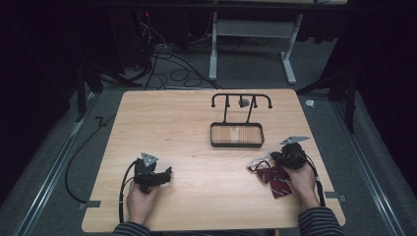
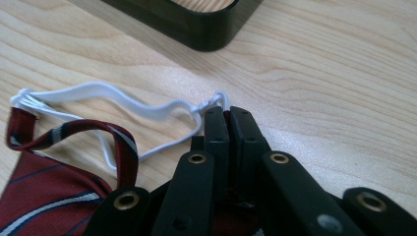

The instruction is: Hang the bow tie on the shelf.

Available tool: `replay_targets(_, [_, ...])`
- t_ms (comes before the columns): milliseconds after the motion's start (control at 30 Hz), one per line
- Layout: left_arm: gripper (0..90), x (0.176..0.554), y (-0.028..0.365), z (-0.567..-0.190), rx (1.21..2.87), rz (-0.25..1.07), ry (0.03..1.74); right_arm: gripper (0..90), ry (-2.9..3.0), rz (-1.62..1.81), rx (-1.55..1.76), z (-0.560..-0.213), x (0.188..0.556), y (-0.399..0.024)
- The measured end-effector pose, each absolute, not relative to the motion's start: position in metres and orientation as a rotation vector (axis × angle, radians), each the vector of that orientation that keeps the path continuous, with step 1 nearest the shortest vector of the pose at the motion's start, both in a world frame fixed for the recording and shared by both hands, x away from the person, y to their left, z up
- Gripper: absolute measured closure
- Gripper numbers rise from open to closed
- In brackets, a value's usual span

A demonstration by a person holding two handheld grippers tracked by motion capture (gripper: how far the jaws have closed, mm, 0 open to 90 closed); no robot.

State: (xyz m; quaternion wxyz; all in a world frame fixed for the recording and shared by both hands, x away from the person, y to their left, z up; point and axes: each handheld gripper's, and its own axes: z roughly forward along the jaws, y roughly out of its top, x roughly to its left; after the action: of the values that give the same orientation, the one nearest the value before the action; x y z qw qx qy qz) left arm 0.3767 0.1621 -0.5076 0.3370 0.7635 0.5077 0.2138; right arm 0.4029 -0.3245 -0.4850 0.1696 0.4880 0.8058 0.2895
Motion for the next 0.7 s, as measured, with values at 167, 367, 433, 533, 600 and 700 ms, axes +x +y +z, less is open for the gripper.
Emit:
replay_targets(167, [20.1,0.377,0.162,-0.508,1.99,0.557,1.323,88.8,2.244,0.897,1.387,-0.472,0.397,-0.329])
replay_targets(367, [20.1,0.377,0.162,-0.508,1.99,0.557,1.323,88.7,2.195,0.95,1.38,-0.453,0.389,-0.335])
replay_targets(433, [20.1,0.377,0.162,-0.508,1.99,0.557,1.323,88.7,2.188,0.961,1.369,-0.447,0.387,-0.335])
replay_targets(533, [20.1,0.377,0.162,-0.508,1.99,0.557,1.323,88.7,2.179,0.973,1.348,-0.441,0.386,-0.333])
replay_targets(600, [20.0,0.377,0.162,-0.508,1.99,0.557,1.323,88.7,2.173,0.985,1.337,-0.437,0.385,-0.331])
replay_targets(700, [20.1,0.377,0.162,-0.508,1.99,0.557,1.323,88.7,2.171,1.001,1.319,-0.432,0.383,-0.328])
